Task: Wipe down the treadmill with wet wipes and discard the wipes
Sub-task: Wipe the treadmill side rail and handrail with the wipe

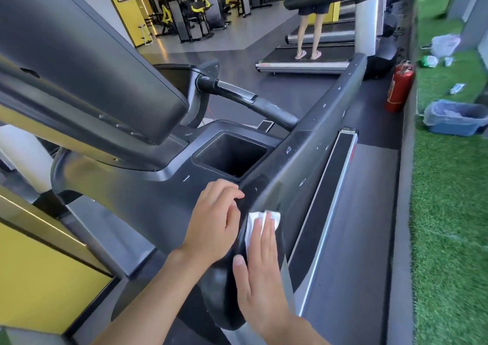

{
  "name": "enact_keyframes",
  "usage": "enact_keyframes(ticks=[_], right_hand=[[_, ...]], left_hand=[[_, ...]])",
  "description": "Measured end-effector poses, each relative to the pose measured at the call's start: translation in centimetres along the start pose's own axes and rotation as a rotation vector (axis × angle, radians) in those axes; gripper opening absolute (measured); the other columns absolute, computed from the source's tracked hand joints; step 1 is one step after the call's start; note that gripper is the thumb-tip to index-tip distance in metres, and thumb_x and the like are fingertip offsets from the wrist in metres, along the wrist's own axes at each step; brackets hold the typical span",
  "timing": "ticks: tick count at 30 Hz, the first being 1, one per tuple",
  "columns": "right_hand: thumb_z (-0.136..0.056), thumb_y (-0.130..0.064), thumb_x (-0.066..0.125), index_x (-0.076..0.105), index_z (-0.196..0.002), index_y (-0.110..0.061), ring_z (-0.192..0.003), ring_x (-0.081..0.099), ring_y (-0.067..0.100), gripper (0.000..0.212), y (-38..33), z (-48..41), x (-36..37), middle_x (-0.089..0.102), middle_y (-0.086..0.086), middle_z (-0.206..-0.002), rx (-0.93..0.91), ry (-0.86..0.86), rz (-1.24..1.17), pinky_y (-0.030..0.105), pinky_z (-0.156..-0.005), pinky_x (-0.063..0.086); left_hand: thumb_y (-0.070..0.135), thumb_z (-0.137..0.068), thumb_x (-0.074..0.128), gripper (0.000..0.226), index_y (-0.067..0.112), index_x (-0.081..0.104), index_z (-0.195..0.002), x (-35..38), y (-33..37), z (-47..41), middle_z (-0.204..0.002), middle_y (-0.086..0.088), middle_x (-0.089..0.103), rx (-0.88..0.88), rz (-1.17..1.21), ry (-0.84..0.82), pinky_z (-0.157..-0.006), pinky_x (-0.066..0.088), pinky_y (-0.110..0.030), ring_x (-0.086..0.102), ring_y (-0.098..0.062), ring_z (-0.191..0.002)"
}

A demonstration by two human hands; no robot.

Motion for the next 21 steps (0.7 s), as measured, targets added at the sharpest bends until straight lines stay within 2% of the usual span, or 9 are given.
enact_keyframes(ticks=[2, 5, 7, 10, 14, 18, 21], right_hand=[[-0.106, -0.046, 0.014, -0.005, -0.158, -0.008, -0.153, -0.015, 0.021, 0.067, 0.7, 0.6, 0.3, -0.018, -0.004, -0.166, 0.006, 0.001, -0.008, 0.035, -0.123, -0.004], [-0.101, -0.049, 0.016, -0.016, -0.153, -0.025, -0.148, -0.024, 0.006, 0.065, 1.7, -3.1, -0.7, -0.029, -0.021, -0.159, 0.175, 0.036, -0.126, 0.031, -0.123, -0.008], [-0.101, -0.049, 0.016, -0.019, -0.149, -0.034, -0.146, -0.026, -0.001, 0.061, 2.3, -5.2, -1.4, -0.031, -0.027, -0.155, 0.257, 0.087, -0.211, 0.032, -0.123, -0.009], [-0.103, -0.042, 0.019, -0.018, -0.15, -0.034, -0.146, -0.025, -0.003, 0.061, 1.8, -3.5, -0.7, -0.028, -0.027, -0.157, 0.287, 0.069, -0.269, 0.03, -0.123, -0.009], [-0.102, -0.048, 0.017, -0.02, -0.149, -0.033, -0.147, -0.024, -0.001, 0.062, 1.1, 1.3, 0.8, -0.027, -0.024, -0.159, 0.295, 0.002, -0.259, 0.027, -0.123, -0.01], [-0.108, -0.041, 0.019, -0.014, -0.147, -0.045, -0.135, -0.012, -0.027, 0.051, 2.8, -3.3, -1.4, -0.016, -0.042, -0.15, 0.546, 0.011, -0.49, 0.012, -0.118, -0.005], [-0.092, -0.069, 0.018, -0.008, -0.152, -0.054, -0.148, 0.002, -0.007, 0.068, 5.4, -6.2, -2.2, -0.001, -0.036, -0.159, 0.704, 0.013, -0.534, 0.039, -0.125, 0.005]], left_hand=[[0.01, -0.09, 0.037, 0.031, 0.007, 0.065, -0.102, 0.2, -0.2, 0.0, -0.108, 0.003, 0.057, 0.022, 0.017, 0.024, -0.084, 0.048, -0.038, 0.052, -0.017, -0.099], [0.012, -0.09, 0.036, 0.032, 0.006, 0.066, -0.103, 0.3, -0.5, 0.2, -0.11, 0.001, 0.058, 0.039, 0.028, 0.031, -0.084, 0.049, -0.04, 0.052, -0.017, -0.103], [0.012, -0.09, 0.036, 0.032, 0.006, 0.066, -0.102, 0.3, -0.5, 0.2, -0.109, 0.0, 0.058, 0.047, 0.035, 0.037, -0.084, 0.05, -0.042, 0.052, -0.018, -0.103], [0.011, -0.089, 0.035, 0.033, 0.006, 0.065, -0.102, 0.4, -0.6, 0.1, -0.107, 0.0, 0.058, 0.058, 0.052, 0.039, -0.082, 0.05, -0.042, 0.052, -0.019, -0.1], [0.009, -0.086, 0.035, 0.031, 0.006, 0.063, -0.1, 0.4, -0.7, -0.1, -0.103, 0.0, 0.056, 0.065, 0.05, 0.038, -0.08, 0.048, -0.044, 0.05, -0.019, -0.094], [0.008, -0.085, 0.035, 0.031, 0.007, 0.062, -0.099, 0.6, -0.5, 0.2, -0.103, 0.0, 0.055, 0.067, 0.04, 0.055, -0.078, 0.048, -0.044, 0.048, -0.019, -0.093], [0.008, -0.085, 0.034, 0.032, 0.006, 0.063, -0.099, 0.6, -0.5, 0.2, -0.104, 0.0, 0.054, 0.066, 0.04, 0.063, -0.078, 0.048, -0.044, 0.048, -0.019, -0.092]])
Point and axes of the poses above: each hand's wrist, its own z-axis away from the middle knuckle, its own x-axis out of the palm, y = z × x, the point moved 3 cm from there along -z, towards the middle knuckle
